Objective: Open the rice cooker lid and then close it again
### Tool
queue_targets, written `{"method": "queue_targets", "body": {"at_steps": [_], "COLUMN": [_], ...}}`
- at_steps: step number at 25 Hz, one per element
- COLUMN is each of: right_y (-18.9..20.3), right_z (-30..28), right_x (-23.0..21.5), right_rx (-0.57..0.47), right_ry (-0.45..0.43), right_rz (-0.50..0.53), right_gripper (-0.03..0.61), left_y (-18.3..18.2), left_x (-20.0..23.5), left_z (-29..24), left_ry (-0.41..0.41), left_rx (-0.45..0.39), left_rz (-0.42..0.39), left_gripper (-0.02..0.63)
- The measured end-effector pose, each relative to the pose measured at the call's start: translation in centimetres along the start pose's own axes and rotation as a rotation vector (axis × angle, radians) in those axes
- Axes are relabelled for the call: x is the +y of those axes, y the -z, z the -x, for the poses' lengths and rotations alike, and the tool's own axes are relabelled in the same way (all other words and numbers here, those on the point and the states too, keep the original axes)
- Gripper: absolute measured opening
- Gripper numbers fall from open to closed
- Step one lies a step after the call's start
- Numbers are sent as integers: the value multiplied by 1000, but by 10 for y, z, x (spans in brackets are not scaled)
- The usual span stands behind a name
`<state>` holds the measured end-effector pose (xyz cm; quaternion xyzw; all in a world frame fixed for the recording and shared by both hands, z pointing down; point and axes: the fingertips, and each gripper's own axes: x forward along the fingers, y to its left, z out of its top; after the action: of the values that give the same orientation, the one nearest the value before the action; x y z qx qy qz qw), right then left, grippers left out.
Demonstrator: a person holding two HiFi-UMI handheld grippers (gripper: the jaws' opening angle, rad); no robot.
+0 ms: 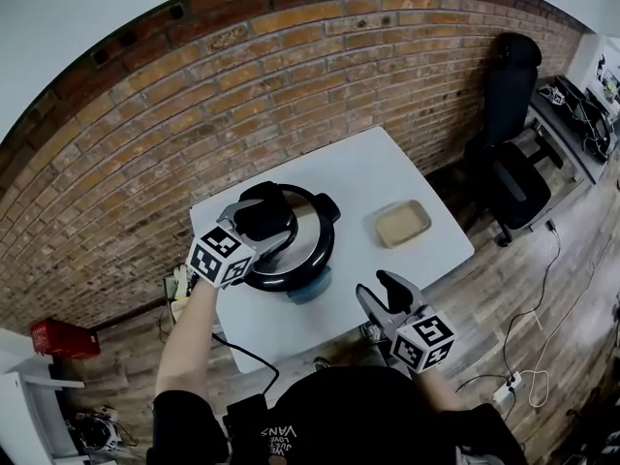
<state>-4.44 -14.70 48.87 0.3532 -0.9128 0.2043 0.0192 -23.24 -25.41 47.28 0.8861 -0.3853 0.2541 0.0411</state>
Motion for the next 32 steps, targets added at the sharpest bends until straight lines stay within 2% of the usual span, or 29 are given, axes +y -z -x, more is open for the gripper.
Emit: {"method": "queue_targets", "body": {"at_steps": [3,7,17,23,26,32], "right_y": [0,0,14,13,8,7], "right_z": [5,16,44,58,66,90], "right_x": [6,14,24,24,28,33], "right_rx": [-11,-37,-38,-31,-23,2], "right_ry": [11,39,66,17,-21,-90], "right_rz": [8,15,-2,12,29,53], "right_gripper": [202,202,202,202,202,201], "left_y": [-3,-5,-4,-24,-35,-28], "left_x": [2,7,-15,-47,-71,-130], "left_z": [6,23,75,114,131,140], "left_ry": [-14,-79,-191,-323,-378,-427], "left_rx": [-37,-116,-251,-317,-376,-393], "left_rz": [-3,4,53,-25,3,66], "left_gripper": [298,298,298,296,296,293]}}
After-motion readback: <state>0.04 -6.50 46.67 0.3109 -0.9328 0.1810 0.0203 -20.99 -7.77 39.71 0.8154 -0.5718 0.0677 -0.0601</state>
